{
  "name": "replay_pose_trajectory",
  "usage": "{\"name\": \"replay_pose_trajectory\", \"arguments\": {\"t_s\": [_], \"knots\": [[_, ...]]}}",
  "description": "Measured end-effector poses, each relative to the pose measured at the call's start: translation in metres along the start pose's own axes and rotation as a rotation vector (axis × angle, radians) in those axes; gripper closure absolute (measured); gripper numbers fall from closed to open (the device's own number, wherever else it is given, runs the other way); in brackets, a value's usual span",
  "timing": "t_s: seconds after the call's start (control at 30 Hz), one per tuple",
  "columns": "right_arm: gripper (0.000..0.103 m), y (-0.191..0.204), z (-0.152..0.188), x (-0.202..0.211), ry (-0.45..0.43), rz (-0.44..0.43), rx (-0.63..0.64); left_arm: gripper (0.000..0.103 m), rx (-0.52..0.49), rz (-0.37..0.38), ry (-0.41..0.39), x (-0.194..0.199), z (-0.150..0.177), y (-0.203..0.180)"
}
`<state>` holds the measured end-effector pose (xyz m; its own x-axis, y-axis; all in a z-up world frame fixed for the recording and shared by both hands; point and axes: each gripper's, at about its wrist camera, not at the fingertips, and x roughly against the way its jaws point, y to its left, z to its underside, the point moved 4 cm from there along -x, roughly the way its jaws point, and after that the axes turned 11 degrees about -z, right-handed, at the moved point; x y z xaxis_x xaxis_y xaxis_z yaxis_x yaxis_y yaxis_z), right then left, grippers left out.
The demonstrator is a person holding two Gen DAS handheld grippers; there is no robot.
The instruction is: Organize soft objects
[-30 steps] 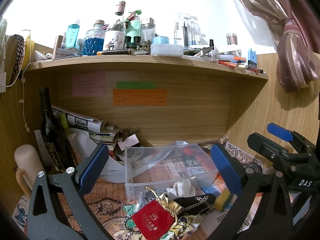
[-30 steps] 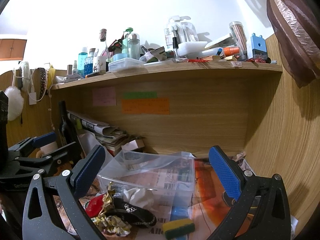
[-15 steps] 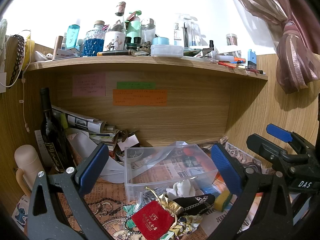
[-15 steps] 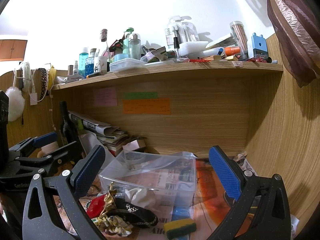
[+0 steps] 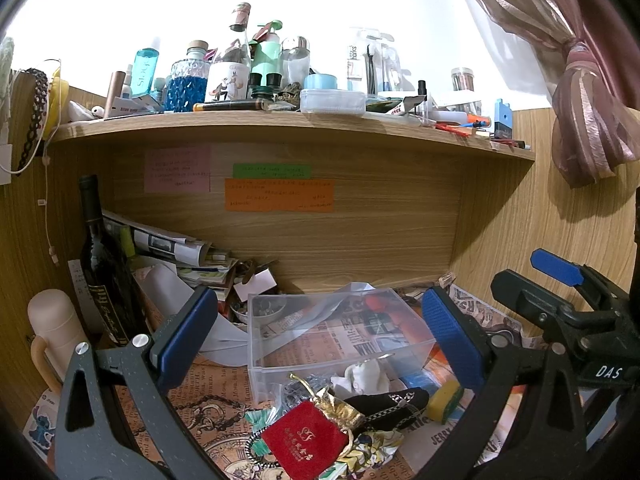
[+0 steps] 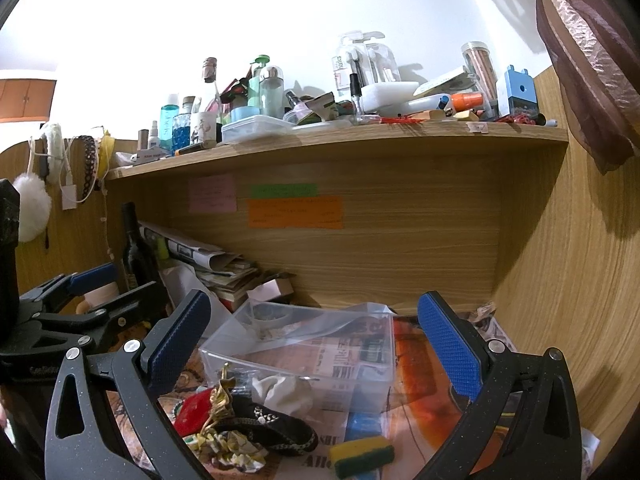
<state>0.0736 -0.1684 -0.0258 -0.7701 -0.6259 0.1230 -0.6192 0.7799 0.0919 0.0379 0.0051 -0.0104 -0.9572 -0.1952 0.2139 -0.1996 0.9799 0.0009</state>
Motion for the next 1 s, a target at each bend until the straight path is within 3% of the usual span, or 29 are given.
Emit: {"name": "replay_pose_trajectory", "arguments": {"t_s": [0.37,0.73,1.0], "knots": [[0.0,-0.008,0.007,-0.005,0.036,-0.001,-0.019,0.0,-0.002,0.018,0.037,-0.006,0.006,-0.005],[0.0,-0.033,0.043,-0.014,0.166,0.051,-0.04,0.0,-0.003,0.054,0.207,-0.039,0.047,-0.005],[0.003,-0.048,0.076,-0.017,0.293,0.059,-0.069,0.017,-0.007,0.072,0.353,-0.055,0.084,-0.005]]}}
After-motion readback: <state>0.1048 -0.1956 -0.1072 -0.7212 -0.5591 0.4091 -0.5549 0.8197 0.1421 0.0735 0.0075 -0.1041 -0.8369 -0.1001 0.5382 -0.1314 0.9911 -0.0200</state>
